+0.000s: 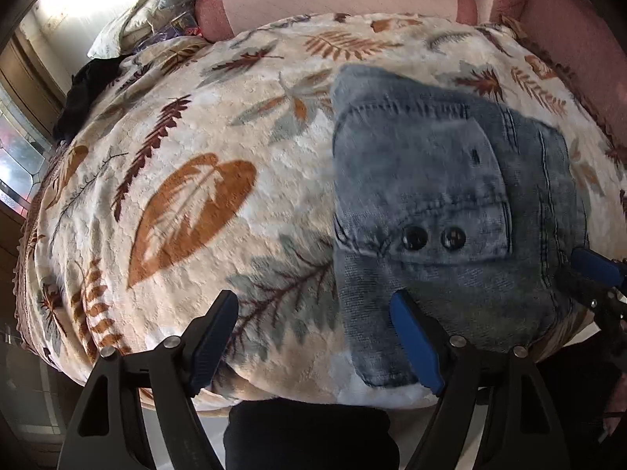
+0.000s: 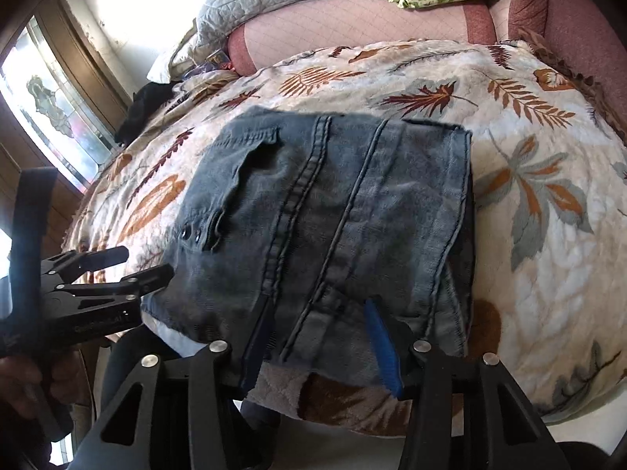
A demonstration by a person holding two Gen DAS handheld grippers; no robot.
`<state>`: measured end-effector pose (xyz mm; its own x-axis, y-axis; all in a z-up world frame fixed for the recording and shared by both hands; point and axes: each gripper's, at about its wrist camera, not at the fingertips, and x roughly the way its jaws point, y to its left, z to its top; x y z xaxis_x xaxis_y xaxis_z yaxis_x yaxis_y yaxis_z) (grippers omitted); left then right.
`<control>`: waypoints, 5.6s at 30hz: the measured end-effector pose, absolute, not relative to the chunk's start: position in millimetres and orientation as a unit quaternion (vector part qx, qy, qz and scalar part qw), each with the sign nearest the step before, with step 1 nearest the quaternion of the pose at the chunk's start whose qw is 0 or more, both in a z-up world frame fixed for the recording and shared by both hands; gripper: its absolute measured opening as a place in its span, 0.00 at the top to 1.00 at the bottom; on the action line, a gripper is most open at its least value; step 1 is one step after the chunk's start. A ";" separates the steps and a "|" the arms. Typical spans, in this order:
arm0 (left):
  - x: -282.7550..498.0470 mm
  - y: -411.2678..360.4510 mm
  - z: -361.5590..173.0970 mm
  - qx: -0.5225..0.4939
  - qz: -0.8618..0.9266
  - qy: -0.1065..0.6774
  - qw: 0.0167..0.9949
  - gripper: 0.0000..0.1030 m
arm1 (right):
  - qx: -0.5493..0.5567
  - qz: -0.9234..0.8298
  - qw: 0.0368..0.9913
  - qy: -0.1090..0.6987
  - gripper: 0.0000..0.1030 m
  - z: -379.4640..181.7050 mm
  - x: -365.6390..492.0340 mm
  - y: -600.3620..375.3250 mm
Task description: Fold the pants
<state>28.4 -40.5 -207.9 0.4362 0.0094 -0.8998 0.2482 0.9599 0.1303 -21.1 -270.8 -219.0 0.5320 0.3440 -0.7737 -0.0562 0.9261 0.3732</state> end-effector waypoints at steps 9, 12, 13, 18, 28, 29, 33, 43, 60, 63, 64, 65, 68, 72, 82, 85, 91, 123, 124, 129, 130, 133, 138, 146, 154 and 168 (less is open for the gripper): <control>100.5 -56.2 -188.0 0.155 -0.031 0.488 0.859 0.22 | 0.212 0.072 0.866 0.448 0.49 -205.6 44.1 -307.4; 129.3 -66.6 -203.5 0.157 -0.023 0.493 0.856 0.22 | 0.236 0.068 0.855 0.457 0.49 -214.8 70.5 -305.7; 134.4 -70.2 -208.1 0.158 -0.018 0.494 0.855 0.22 | 0.240 0.067 0.851 0.462 0.49 -222.2 79.9 -306.4; 145.1 -81.2 -231.7 0.170 -0.014 0.498 0.850 0.21 | 0.241 0.086 0.852 0.458 0.44 -243.8 89.0 -308.3; 105.6 -38.2 -203.4 0.131 -0.029 0.518 0.845 0.21 | 0.275 0.098 0.847 0.444 0.39 -229.3 64.0 -330.3; 99.6 -33.1 -204.3 0.127 -0.036 0.524 0.841 0.21 | 0.279 0.093 0.847 0.444 0.39 -226.8 59.6 -335.3; 76.3 -17.9 -212.7 0.107 -0.052 0.549 0.827 0.21 | 0.305 0.076 0.840 0.441 0.36 -223.6 40.9 -361.0; 60.9 -31.7 -200.0 0.148 -0.040 0.499 0.853 0.21 | 0.385 0.078 0.803 0.447 0.36 -246.2 19.4 -396.6; 55.4 -50.7 -195.7 0.163 -0.067 0.477 0.861 0.21 | 0.366 0.114 0.785 0.487 0.31 -263.4 40.8 -364.6; 54.6 -53.8 -194.4 0.165 -0.074 0.474 0.862 0.21 | 0.363 0.116 0.786 0.486 0.29 -262.6 43.9 -360.6; 54.1 -54.9 -193.7 0.165 -0.075 0.473 0.862 0.21 | 0.361 0.117 0.787 0.486 0.28 -262.3 45.0 -358.6; 54.1 -56.1 -193.2 0.165 -0.078 0.471 0.863 0.21 | 0.360 0.119 0.787 0.486 0.28 -262.3 46.0 -357.1; 54.6 -59.7 -193.9 0.166 -0.083 0.471 0.862 0.21 | 0.355 0.122 0.789 0.487 0.28 -262.1 48.3 -351.9; 55.5 -63.8 -197.3 0.167 -0.089 0.474 0.860 0.21 | 0.355 0.130 0.788 0.485 0.29 -262.5 51.6 -347.8; 62.0 -76.4 -212.1 0.152 -0.118 0.487 0.852 0.21 | 0.353 0.145 0.792 0.477 0.26 -264.9 62.8 -336.2; 65.4 -76.2 -216.5 0.138 -0.127 0.488 0.852 0.19 | 0.354 0.148 0.793 0.473 0.26 -266.5 66.5 -334.0; 74.1 -66.7 -216.6 0.080 -0.152 0.500 0.849 0.18 | 0.353 0.158 0.798 0.462 0.30 -266.3 70.5 -325.7; 93.5 -11.4 -219.9 -0.090 -0.215 0.554 0.799 0.16 | 0.299 0.141 0.831 0.448 0.60 -255.2 82.5 -307.8; 95.6 -16.2 -221.1 -0.082 -0.213 0.551 0.802 0.16 | 0.298 0.141 0.831 0.448 0.60 -256.0 81.4 -306.9; 116.5 -32.6 -230.3 -0.062 -0.218 0.551 0.803 0.16 | 0.300 0.145 0.829 0.448 0.59 -258.7 80.5 -309.7; 119.1 -36.7 -230.3 -0.060 -0.228 0.547 0.803 0.16 | 0.300 0.145 0.829 0.449 0.59 -259.5 80.8 -310.2; 120.2 -48.6 -232.2 -0.078 -0.277 0.546 0.786 0.17 | 0.300 0.145 0.829 0.450 0.59 -259.8 81.4 -310.6; 113.8 -51.2 -231.1 -0.059 -0.270 0.526 0.804 0.44 | 0.295 0.145 0.830 0.450 0.59 -259.2 81.9 -309.8; 104.9 -49.2 -210.3 -0.046 -0.270 0.498 0.823 0.76 | 0.249 0.141 0.859 0.426 0.61 -244.4 74.4 -297.5; 106.0 -41.5 -164.8 -0.042 -0.262 0.449 0.853 0.77 | 0.235 0.155 0.884 0.372 0.62 -213.9 76.9 -291.5; 200.1 -17.2 -214.2 0.000 -0.112 0.477 0.872 0.64 | 0.222 0.152 0.875 0.403 0.54 -236.2 201.6 -243.4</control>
<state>200.1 -17.2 -214.2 0.5201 -0.1961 -0.8313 0.1962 0.9747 -0.1073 201.6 -243.4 -236.2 0.6292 0.4453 -0.6371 -0.0869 0.8548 0.5116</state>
